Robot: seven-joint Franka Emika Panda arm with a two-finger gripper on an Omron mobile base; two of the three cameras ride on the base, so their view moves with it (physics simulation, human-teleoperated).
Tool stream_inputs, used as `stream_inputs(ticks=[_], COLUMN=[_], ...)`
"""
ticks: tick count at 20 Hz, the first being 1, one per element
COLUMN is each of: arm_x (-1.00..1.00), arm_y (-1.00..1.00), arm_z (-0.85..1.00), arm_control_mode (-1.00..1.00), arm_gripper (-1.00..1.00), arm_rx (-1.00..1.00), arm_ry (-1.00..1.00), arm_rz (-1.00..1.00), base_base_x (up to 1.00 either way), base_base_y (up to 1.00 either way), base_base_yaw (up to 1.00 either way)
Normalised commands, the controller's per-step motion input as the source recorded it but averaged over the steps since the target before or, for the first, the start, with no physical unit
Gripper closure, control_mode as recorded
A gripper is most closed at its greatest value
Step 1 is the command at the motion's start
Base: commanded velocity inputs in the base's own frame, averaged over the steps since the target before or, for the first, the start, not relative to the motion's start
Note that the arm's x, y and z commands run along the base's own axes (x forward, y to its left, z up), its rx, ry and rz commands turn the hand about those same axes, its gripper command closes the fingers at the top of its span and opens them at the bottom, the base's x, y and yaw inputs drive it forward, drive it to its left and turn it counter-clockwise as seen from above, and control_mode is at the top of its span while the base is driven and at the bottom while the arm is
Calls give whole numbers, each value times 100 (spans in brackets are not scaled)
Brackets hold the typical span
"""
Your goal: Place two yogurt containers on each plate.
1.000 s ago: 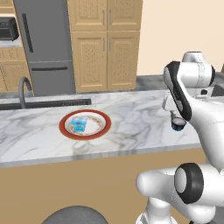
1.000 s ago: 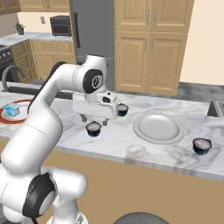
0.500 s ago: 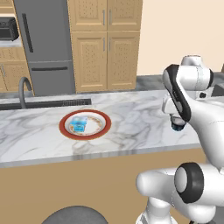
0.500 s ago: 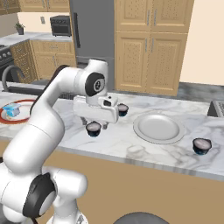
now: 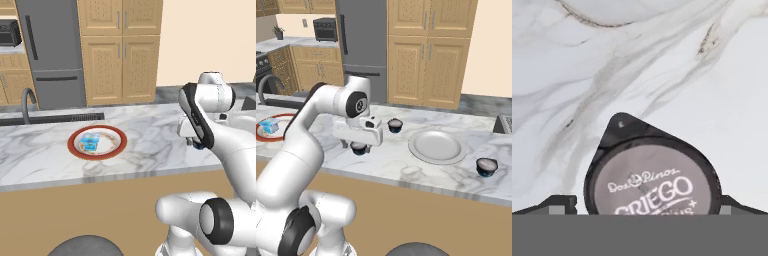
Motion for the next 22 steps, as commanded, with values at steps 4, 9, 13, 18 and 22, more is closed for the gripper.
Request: stream_inputs(ticks=[4, 9, 13, 18, 22], arm_x=[0, 0, 0, 0, 0], arm_y=[6, 0, 0, 0, 0], arm_z=[-18, -35, -10, 0, 0], arm_control_mode=[-100, -100, -100, -100, -100], arm_gripper=[-100, -100, -100, 100, 100], arm_rx=[0, 0, 0, 0, 0], arm_ry=[0, 0, 0, 0, 0], arm_rz=[0, 0, 0, 0, 0], base_base_x=[0, 0, 0, 0, 0], base_base_y=[0, 0, 0, 0, 0], base_base_yaw=[0, 0, 0, 0, 0])
